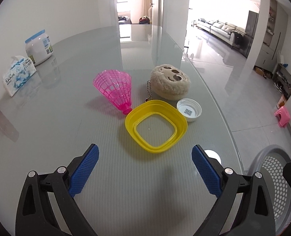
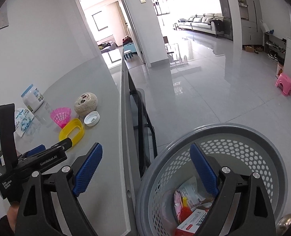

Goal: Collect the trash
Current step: 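Move both tools back over the table to the yellow lid, then grasp the yellow lid with the left tool while the right tool grasps the white bottle cap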

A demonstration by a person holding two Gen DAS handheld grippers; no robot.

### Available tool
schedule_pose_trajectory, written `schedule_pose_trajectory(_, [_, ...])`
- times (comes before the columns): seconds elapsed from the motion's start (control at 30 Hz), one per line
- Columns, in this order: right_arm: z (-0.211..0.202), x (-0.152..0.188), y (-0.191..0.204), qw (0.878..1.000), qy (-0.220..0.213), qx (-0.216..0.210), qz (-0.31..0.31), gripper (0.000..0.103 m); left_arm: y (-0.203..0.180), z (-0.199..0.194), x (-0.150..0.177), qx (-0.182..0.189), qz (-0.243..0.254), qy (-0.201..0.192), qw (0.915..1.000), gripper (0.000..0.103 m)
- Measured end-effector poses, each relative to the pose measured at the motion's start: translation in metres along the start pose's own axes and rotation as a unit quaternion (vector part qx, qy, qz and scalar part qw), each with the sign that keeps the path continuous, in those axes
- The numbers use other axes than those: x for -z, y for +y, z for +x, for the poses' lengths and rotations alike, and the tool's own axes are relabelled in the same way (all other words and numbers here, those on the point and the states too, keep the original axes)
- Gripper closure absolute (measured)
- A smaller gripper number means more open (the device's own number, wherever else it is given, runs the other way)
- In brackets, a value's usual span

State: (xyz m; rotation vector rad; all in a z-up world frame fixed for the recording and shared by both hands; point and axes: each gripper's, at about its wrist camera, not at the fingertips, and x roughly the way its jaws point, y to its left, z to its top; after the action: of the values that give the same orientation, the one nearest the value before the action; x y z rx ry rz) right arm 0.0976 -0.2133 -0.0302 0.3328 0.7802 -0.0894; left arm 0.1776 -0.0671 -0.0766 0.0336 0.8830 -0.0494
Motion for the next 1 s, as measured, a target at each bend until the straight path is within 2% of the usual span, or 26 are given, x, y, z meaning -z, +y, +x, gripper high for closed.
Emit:
schedule_pose_trajectory(0.27, [0.021, -0.006, 0.003, 1.0, 0.009, -0.003, -0.005, 0.016, -0.006, 0.02, -0.009, -0.004, -0.005, 0.011, 0.9999, 0.012])
schedule_pose_trajectory(0.43, [0.028, -0.008, 0.008, 1.0, 0.014, -0.009, -0.009, 0.016, -0.009, 0.026, -0.007, 0.004, 0.0, 0.02, 0.9998, 0.037])
schedule_pose_trajectory(0.67, [0.035, -0.014, 0.021, 0.999, 0.023, -0.019, -0.026, 0.017, 0.005, 0.018, -0.006, 0.025, -0.007, 0.009, 0.9996, 0.044])
schedule_pose_trajectory(0.8, [0.043, -0.019, 0.034, 0.998, 0.032, -0.029, -0.04, 0.017, 0.016, 0.011, -0.004, 0.031, -0.004, 0.006, 0.9995, 0.057])
schedule_pose_trajectory(1.0, [0.063, -0.023, 0.058, 0.996, 0.053, -0.042, -0.058, 0.017, 0.037, 0.014, 0.001, 0.031, -0.014, 0.025, 0.9991, 0.058])
